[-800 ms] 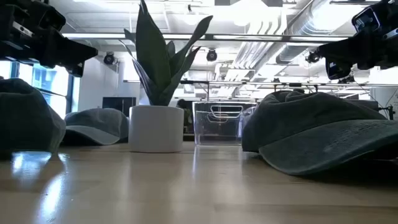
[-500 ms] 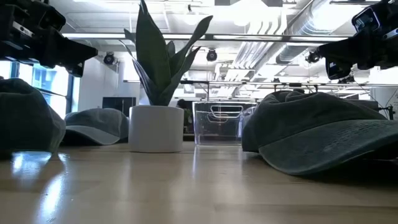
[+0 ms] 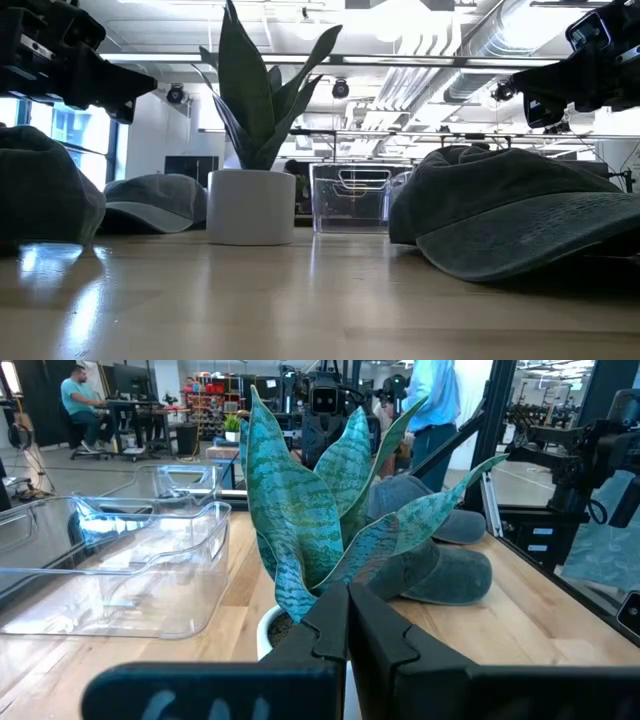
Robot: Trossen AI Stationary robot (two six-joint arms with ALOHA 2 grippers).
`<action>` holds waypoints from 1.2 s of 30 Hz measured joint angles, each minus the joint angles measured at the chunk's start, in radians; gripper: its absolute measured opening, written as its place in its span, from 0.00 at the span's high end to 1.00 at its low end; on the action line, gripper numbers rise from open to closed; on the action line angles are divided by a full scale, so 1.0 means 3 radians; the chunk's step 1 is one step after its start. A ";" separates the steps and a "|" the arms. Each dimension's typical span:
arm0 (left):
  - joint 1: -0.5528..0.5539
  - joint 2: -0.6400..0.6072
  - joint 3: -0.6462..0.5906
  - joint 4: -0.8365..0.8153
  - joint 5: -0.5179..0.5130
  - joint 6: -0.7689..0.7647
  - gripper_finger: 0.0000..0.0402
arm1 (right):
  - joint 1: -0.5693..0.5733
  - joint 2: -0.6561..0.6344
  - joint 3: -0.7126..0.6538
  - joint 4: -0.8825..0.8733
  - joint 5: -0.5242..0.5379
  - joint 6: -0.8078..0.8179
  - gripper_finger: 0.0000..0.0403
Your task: Pick & Place hat
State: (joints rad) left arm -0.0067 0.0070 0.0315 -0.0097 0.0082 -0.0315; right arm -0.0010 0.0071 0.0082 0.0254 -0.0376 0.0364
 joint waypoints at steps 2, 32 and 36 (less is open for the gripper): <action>0.0000 0.0000 0.0000 0.0000 0.0000 0.0000 1.00 | 0.0000 0.0001 0.0000 0.0000 0.0001 0.0000 0.97; 0.0000 0.0000 0.0000 0.0000 0.0000 0.0001 1.00 | 0.0005 0.0000 0.0000 0.0225 -0.0071 0.0459 0.97; 0.0001 -0.0001 0.0001 0.0000 0.0000 0.0001 1.00 | 0.0004 -0.0002 0.0000 0.0651 0.0072 0.0461 0.97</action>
State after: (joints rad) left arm -0.0065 0.0067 0.0317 -0.0097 0.0082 -0.0313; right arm 0.0002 0.0064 0.0082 0.2206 -0.0160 0.1747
